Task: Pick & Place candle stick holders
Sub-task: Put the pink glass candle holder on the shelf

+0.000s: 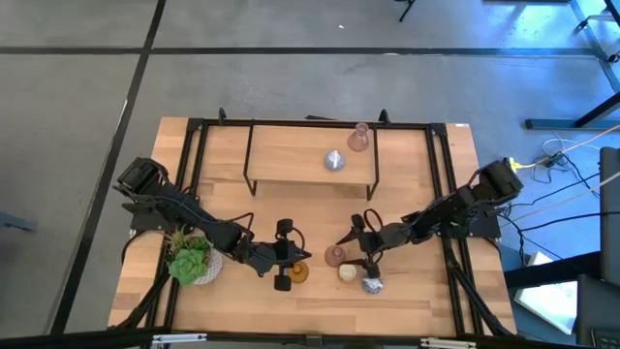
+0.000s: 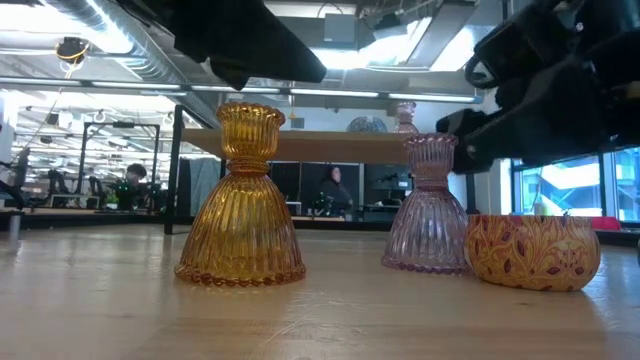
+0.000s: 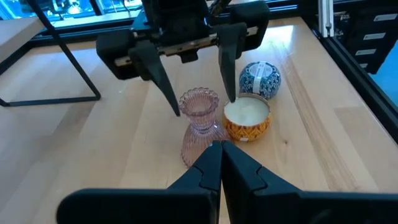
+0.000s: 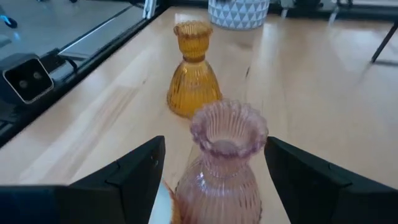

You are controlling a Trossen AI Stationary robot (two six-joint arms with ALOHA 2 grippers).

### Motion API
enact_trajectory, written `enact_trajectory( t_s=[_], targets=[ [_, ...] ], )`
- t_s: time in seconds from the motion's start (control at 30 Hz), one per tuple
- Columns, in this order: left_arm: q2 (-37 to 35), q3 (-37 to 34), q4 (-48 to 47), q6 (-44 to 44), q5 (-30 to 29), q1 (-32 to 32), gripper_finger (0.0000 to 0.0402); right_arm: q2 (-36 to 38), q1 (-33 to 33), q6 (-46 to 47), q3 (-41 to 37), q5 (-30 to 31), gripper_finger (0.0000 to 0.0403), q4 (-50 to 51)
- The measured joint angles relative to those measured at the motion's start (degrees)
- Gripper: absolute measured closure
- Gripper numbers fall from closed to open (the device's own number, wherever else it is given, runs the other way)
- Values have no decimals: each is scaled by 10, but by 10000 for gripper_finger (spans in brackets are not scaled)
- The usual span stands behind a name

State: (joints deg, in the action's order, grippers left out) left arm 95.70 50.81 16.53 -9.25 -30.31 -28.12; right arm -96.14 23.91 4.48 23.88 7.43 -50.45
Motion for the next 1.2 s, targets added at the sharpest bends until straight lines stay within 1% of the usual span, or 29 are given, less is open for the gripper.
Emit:
enact_trajectory(
  t_s=[0.13,0.3,0.43,0.53,0.73,0.93,1.03,1.2],
  targets=[
    [0,0,0,0,1,0,400,-43,-21,23,0,-49,123,-43],
    [0,0,0,0,3,0,400,-94,-48,20,1,-123,123,-145],
    [0,0,0,0,3,0,400,-105,-59,32,9,-163,123,-154],
    [0,0,0,0,3,0,400,-105,-59,40,9,-166,123,-146],
    [0,0,0,0,3,0,400,-105,-64,11,14,-163,123,-135],
    [0,0,0,0,3,0,400,-105,-78,-9,37,-121,123,-77],
    [0,0,0,0,3,0,400,-105,-82,-2,50,-110,123,-56],
    [0,0,0,0,3,0,400,-105,-79,36,66,-110,123,-55]
  ],
)
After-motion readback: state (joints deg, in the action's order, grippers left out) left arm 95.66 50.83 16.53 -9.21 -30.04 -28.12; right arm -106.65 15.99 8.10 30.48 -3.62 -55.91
